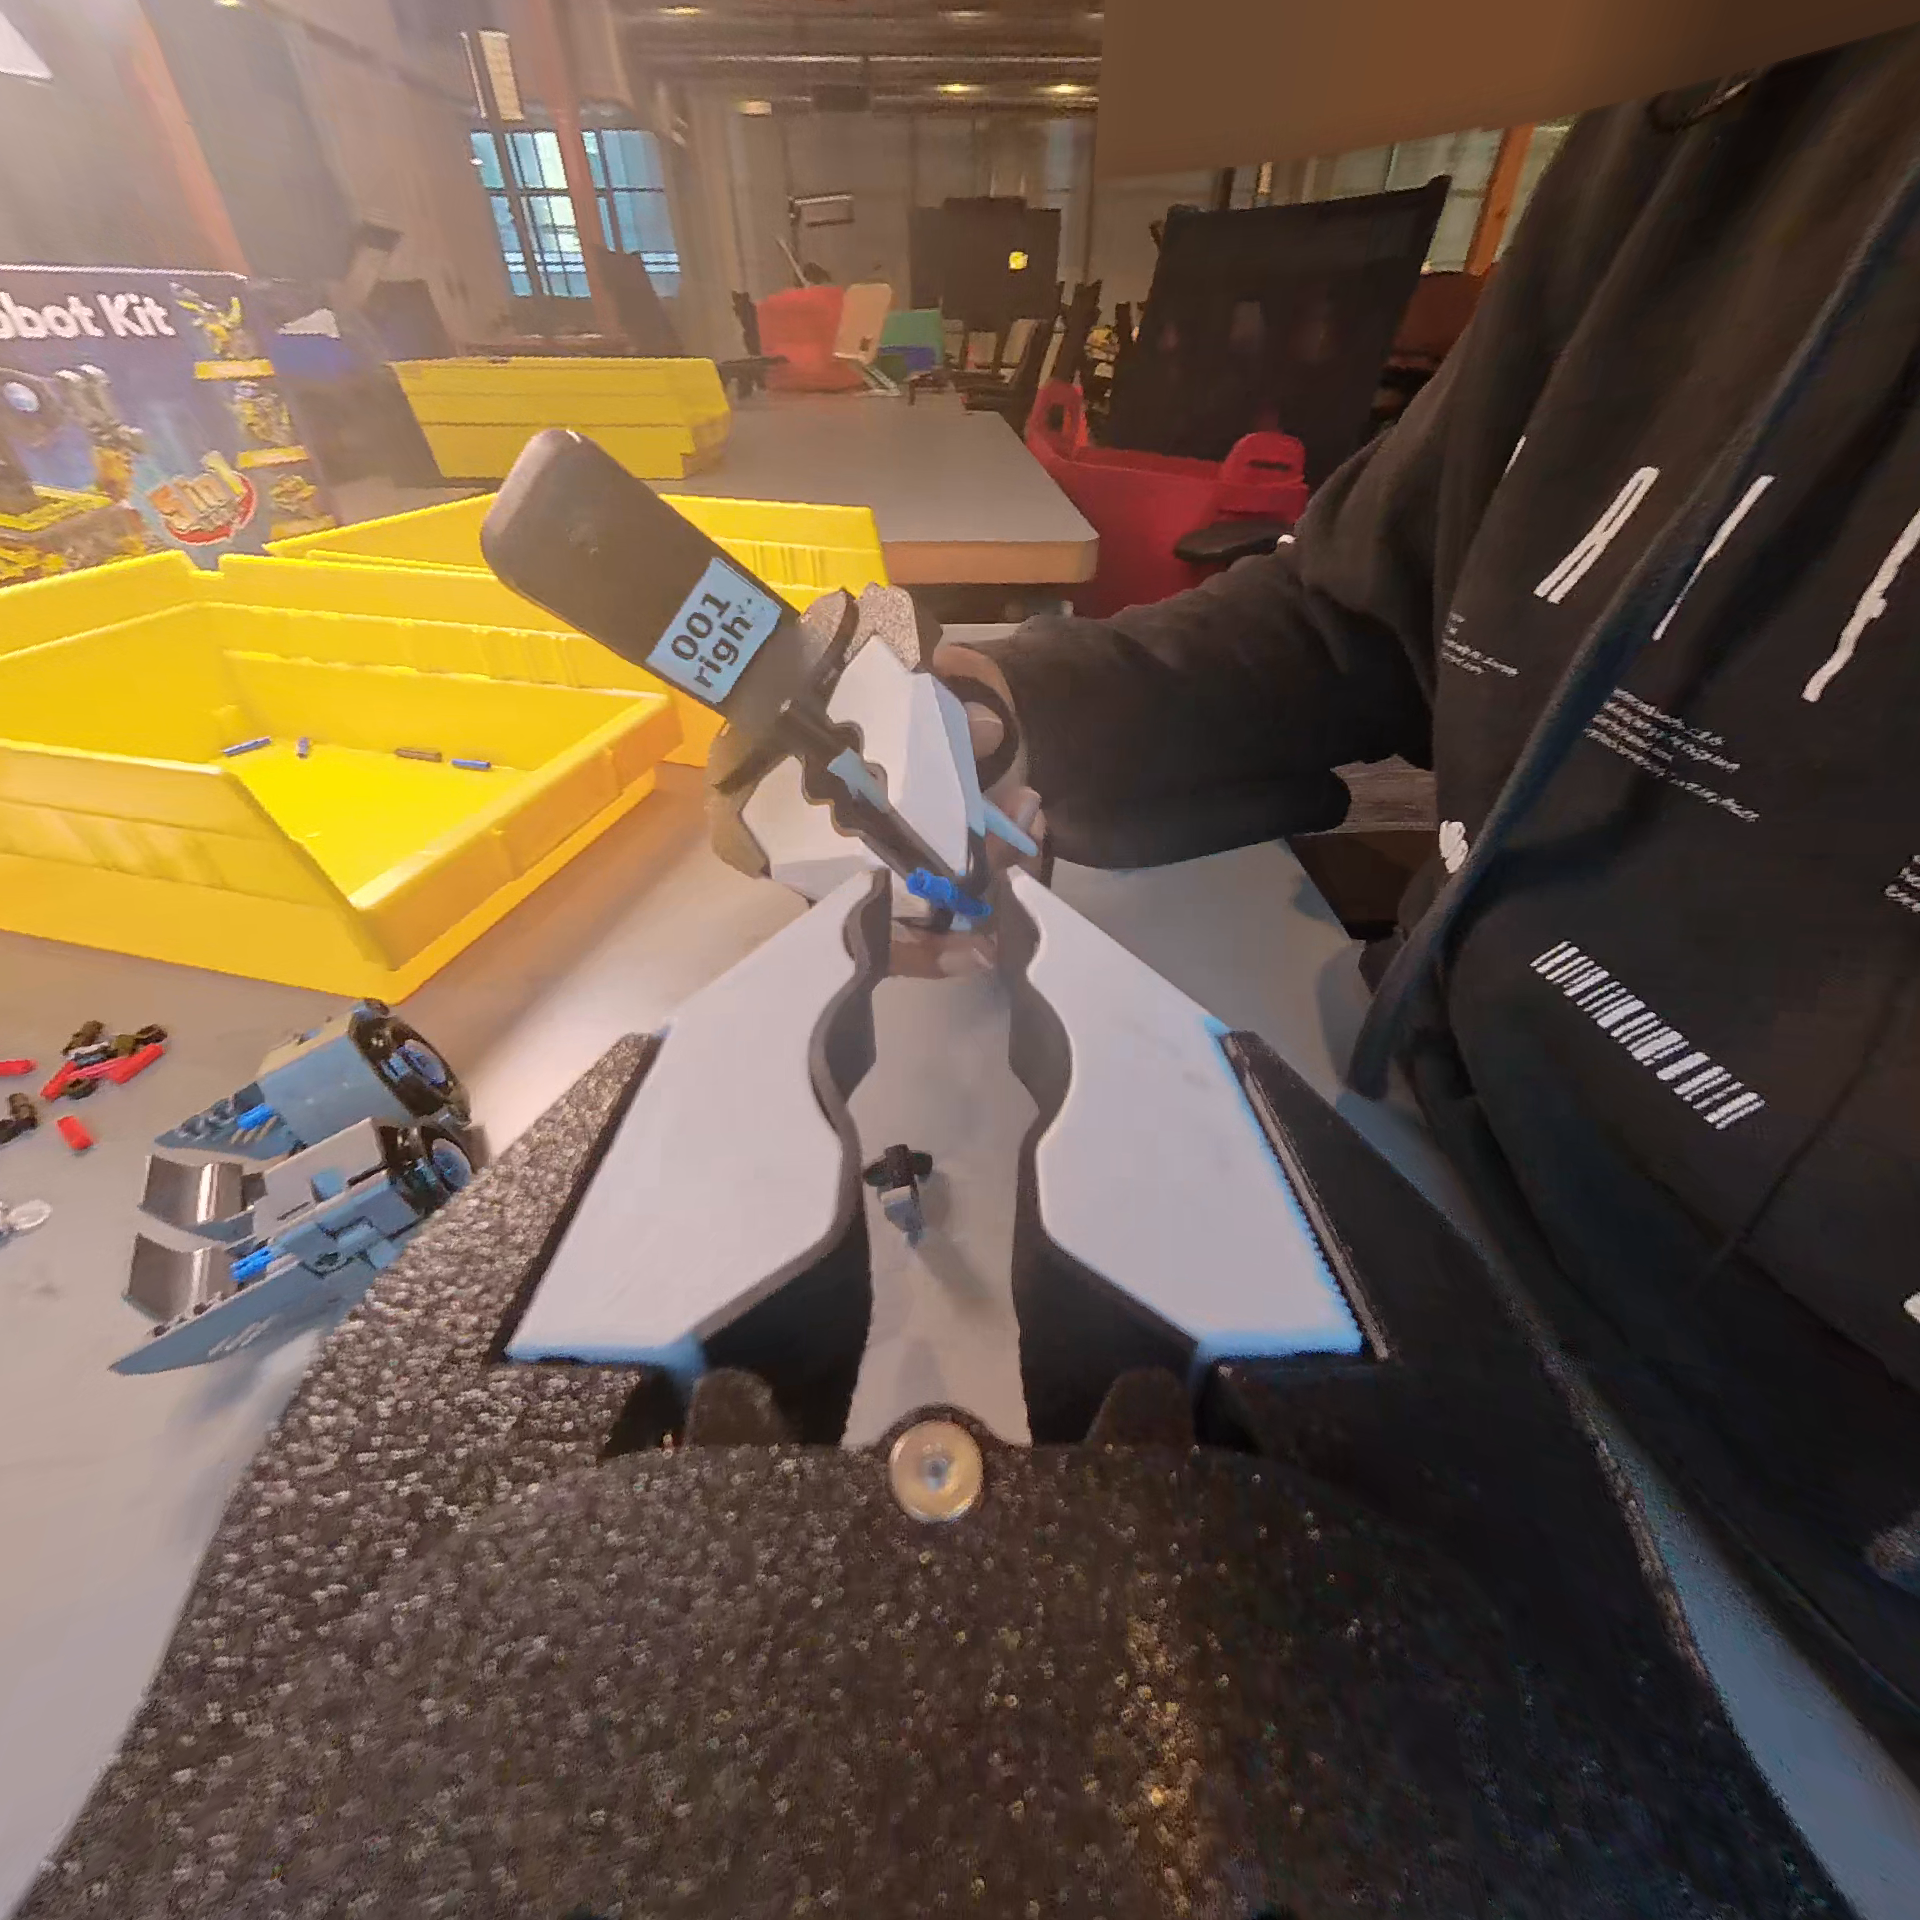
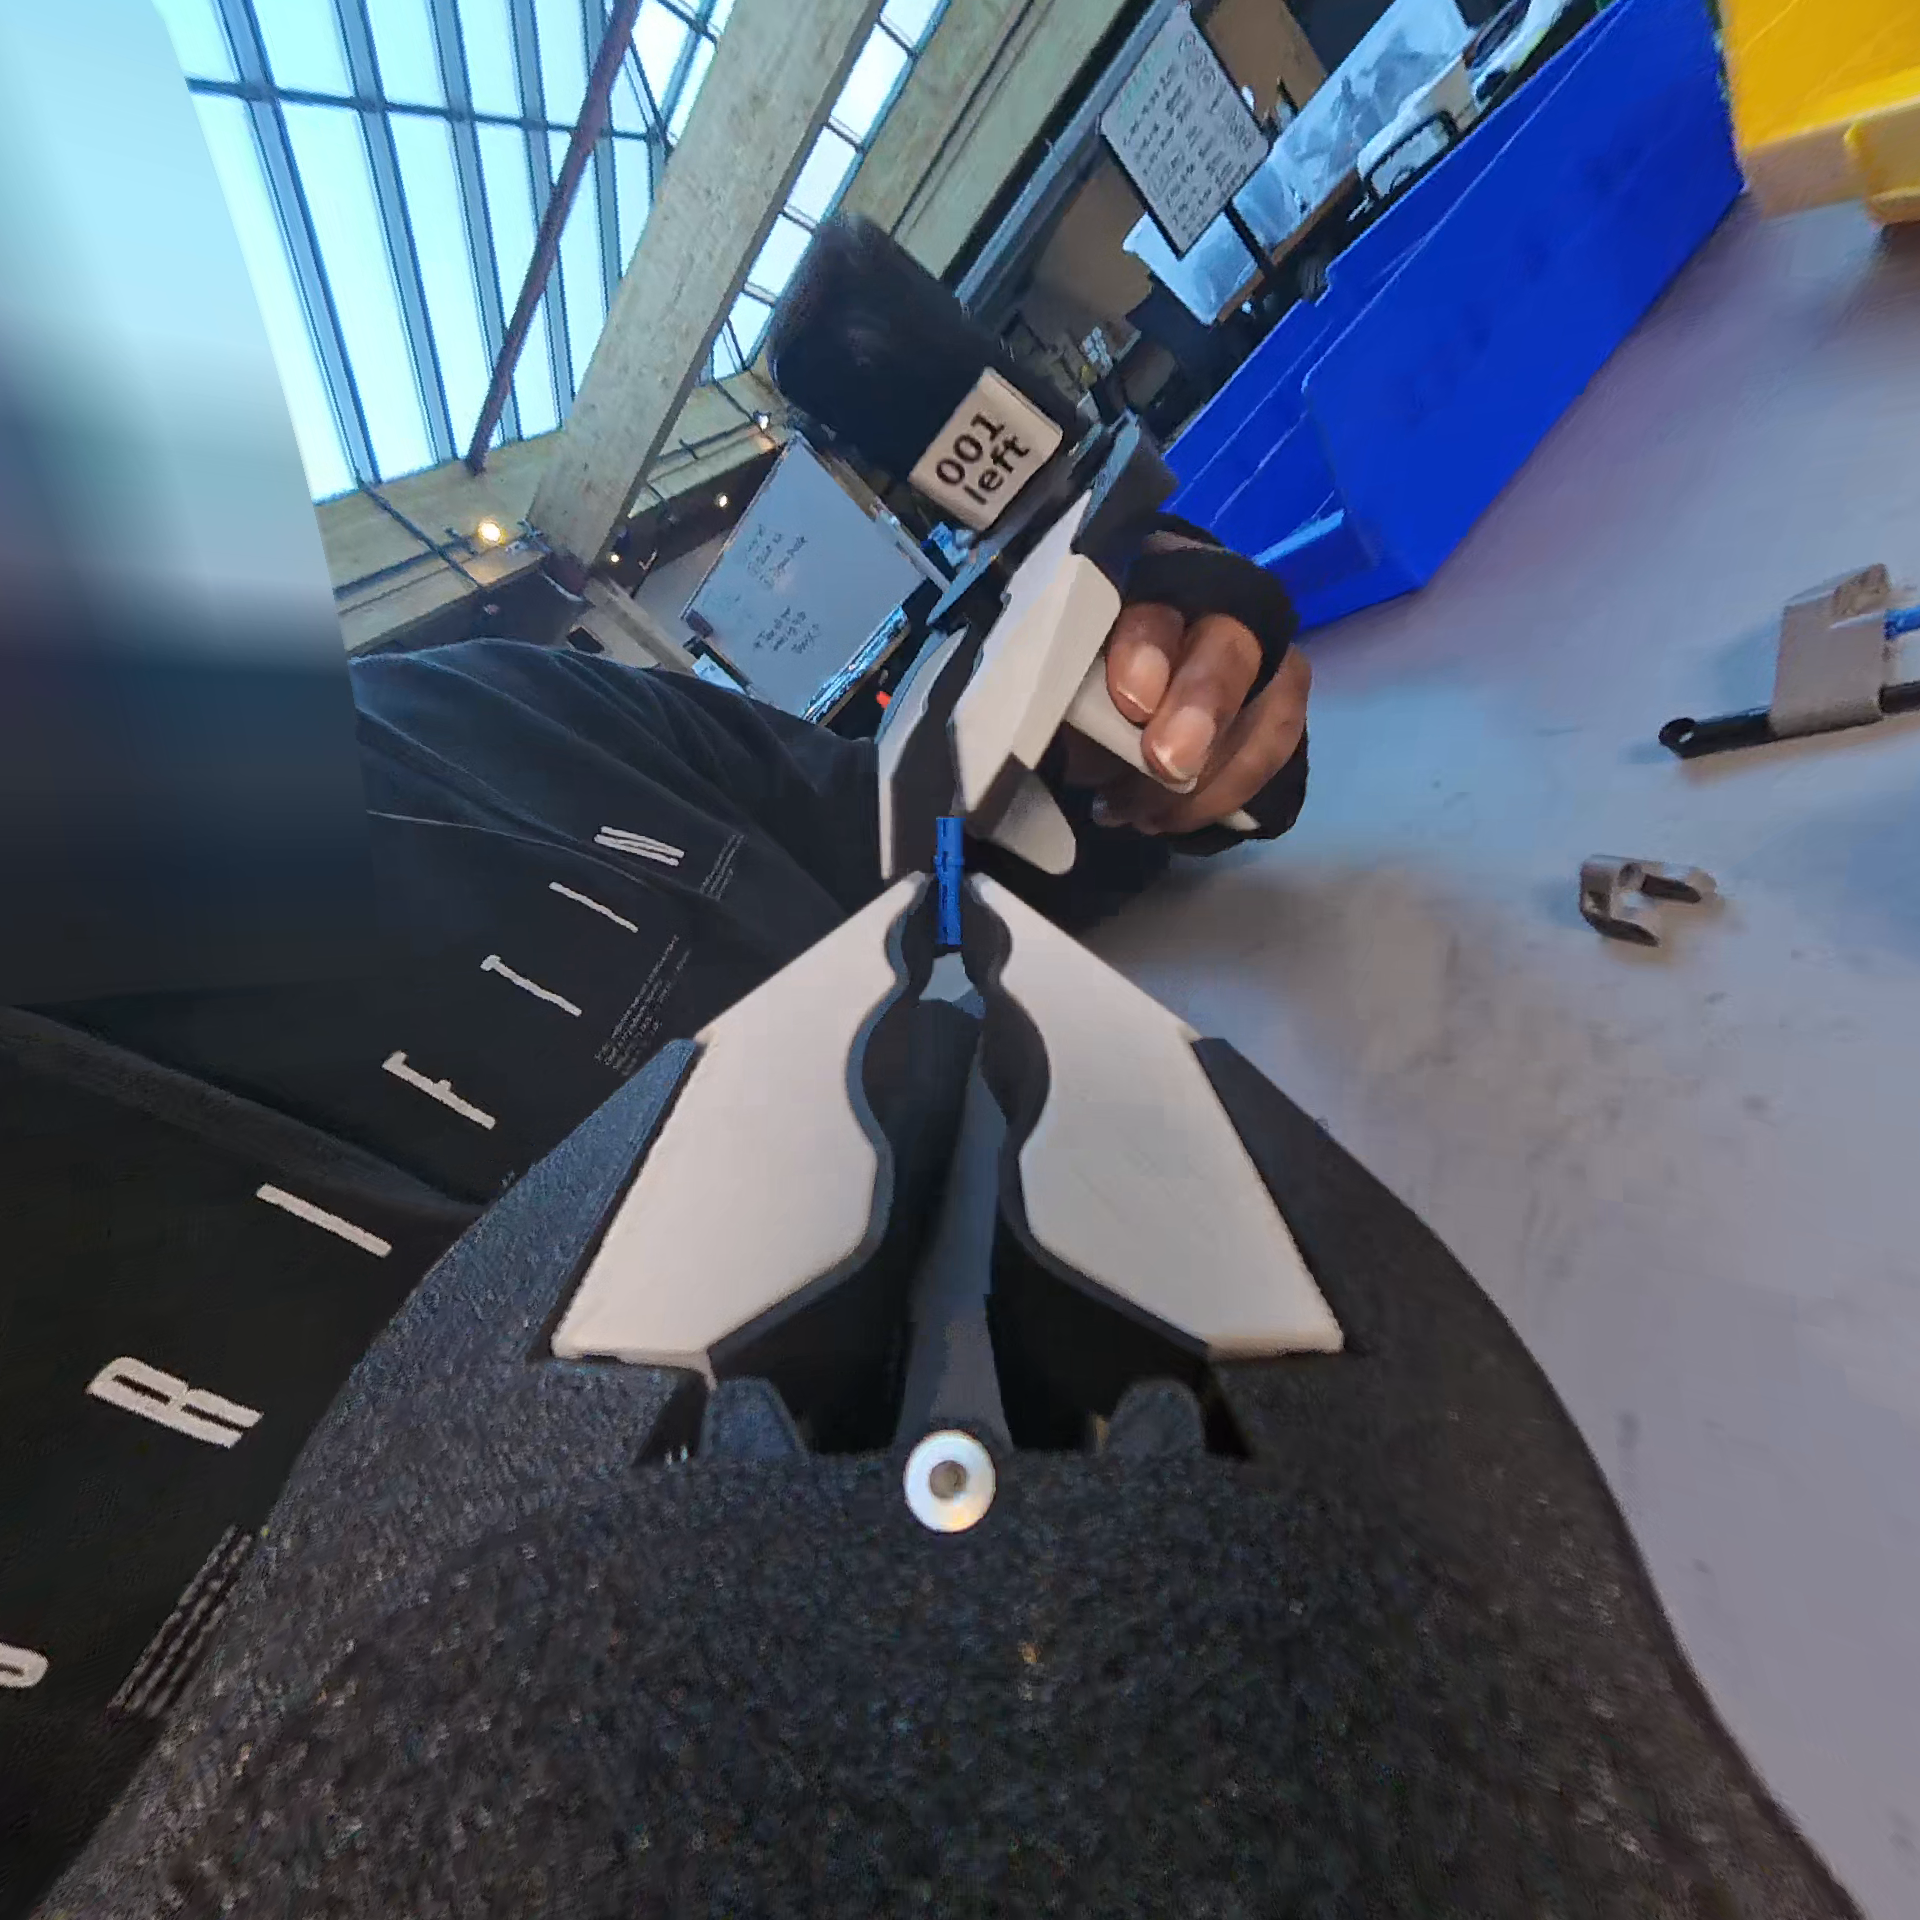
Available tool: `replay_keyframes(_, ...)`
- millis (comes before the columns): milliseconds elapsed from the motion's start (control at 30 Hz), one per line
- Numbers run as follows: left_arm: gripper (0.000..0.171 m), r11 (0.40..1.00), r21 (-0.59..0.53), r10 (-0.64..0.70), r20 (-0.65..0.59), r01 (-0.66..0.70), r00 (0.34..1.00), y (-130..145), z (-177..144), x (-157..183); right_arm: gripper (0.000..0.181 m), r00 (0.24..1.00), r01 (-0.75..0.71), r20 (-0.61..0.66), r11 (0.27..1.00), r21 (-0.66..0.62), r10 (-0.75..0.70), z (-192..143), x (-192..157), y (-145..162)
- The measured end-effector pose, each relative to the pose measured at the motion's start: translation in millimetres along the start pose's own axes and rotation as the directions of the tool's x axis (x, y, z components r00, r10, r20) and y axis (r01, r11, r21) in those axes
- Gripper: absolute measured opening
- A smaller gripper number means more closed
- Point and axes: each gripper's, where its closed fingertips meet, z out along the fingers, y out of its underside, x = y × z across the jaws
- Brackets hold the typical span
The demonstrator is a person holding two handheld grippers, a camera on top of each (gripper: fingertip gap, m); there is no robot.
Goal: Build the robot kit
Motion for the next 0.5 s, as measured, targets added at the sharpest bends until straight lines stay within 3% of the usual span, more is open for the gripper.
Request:
replay_keyframes(233,0.007,0.998,-0.061,0.002,-0.088,-0.007,0.996,8.3,0.0,13.6,0.003,1.000,-0.001,0.025,0.997,-0.076,0.003,5.6,-4.8,13.8)
replay_keyframes(500,0.004,0.997,-0.079,-0.015,-0.009,0.014,1.000,10.5,-3.9,-2.6,0.002,0.999,0.003,-0.043,1.000,0.005,-0.003,-1.5,6.0,-1.7)
